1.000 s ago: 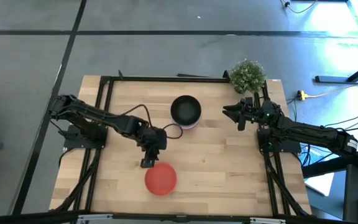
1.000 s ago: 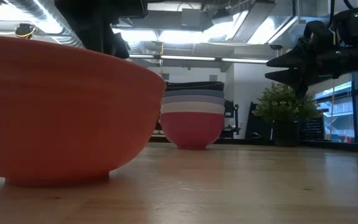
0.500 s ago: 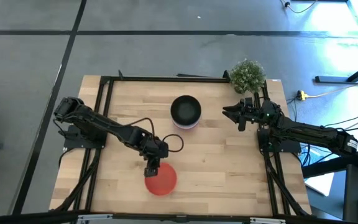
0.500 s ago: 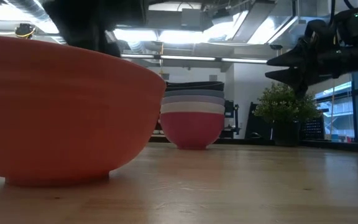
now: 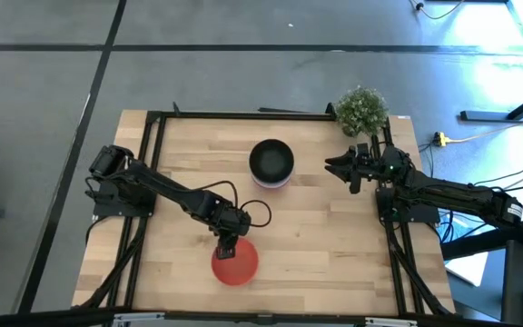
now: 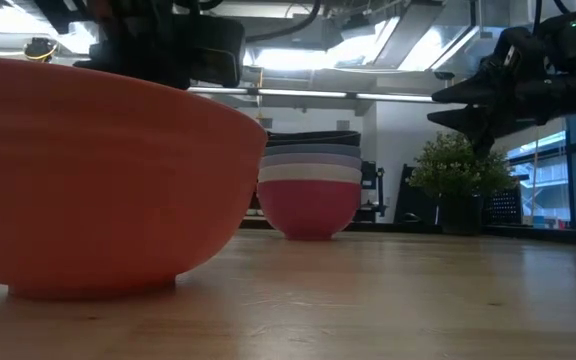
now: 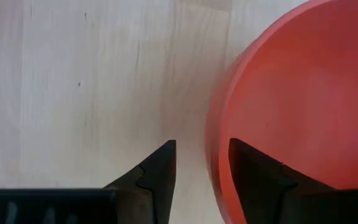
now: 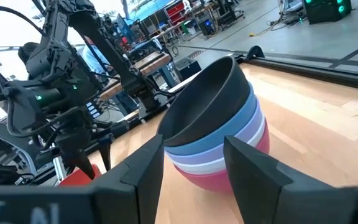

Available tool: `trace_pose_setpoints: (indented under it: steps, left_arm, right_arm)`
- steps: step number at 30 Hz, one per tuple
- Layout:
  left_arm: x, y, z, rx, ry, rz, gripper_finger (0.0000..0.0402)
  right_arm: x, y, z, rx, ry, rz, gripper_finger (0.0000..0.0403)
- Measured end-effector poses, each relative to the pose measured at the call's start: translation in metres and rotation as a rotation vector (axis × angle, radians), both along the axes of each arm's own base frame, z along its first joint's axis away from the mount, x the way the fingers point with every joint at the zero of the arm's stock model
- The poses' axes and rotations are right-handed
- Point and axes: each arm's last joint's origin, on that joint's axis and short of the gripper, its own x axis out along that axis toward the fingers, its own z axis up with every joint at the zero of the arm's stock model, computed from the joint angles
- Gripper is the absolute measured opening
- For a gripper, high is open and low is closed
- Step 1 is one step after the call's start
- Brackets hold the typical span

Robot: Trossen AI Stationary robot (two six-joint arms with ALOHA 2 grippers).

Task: Nest bowls inside each other
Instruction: Stack the orange bowl on top of the black bowl

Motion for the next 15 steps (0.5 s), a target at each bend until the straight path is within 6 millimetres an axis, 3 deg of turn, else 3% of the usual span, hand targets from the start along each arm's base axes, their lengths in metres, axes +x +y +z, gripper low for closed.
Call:
trace_pose_setpoints:
  steps: [6,13,15]
  left_arm:
    - [0.0004,0.0004,-0.0005,0.017,-0.005,0.0,0.0117]
    - [0.0005,0.0007,-0.0005,0.035,-0.015,-0.042,0.0018]
    - [0.0003,0.0016,-0.0006,0.04,-0.011,-0.044,0.0009]
  right_arm:
    - [0.0,0.0002,0.0,-0.001,0.0,0.008,0.0169]
    - [0.0,0.0002,0.0,-0.002,0.0,0.008,0.0169]
    - [0.0,0.0002,0.0,-0.004,0.0,0.008,0.0169]
